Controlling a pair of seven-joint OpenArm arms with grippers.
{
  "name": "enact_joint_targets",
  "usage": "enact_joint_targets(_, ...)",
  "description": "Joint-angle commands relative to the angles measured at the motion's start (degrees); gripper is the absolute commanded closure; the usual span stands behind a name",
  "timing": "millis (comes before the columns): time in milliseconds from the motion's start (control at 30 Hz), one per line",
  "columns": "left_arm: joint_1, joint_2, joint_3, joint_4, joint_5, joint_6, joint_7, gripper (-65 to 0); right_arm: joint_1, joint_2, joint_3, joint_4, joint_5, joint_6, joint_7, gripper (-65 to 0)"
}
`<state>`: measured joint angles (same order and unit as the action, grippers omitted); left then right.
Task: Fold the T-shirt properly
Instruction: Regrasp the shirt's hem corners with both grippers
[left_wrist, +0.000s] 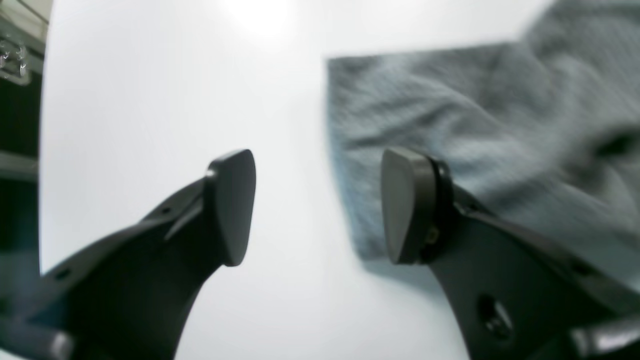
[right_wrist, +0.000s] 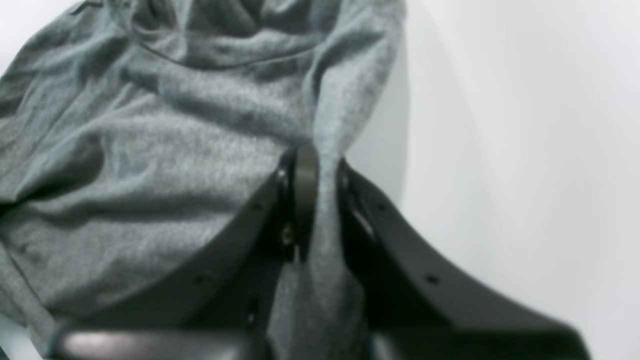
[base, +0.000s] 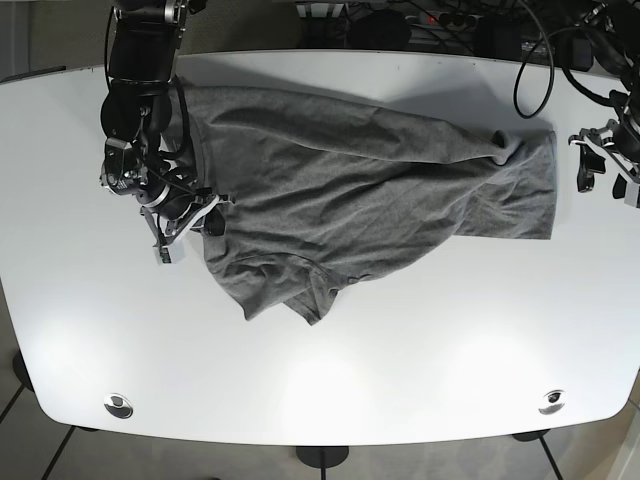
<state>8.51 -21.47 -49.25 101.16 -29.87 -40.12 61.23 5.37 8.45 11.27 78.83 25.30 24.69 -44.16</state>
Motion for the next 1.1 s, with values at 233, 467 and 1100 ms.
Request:
enact_joint_targets(233,-17.61,-1.34,0.77,-29.56,9.78,0.12,-0.53,-37.1,1.18,0.48,0.21,1.3,1.03,0.68,1.04,-2.1)
enact_joint_targets(467,-22.18,-0.9,5.17,-37.74,9.78,0.12,-0.7,-37.1,1.1,0.48,0.21,1.3,1.03,0.68,1.04,-2.1)
enact_joint_targets(1100,-25.88,2.35,10.09,-42.31,9.87,0.12,-6.07,0.0,-0.05,0.65,0.21,1.3,6.13,0.59,1.13,-2.1)
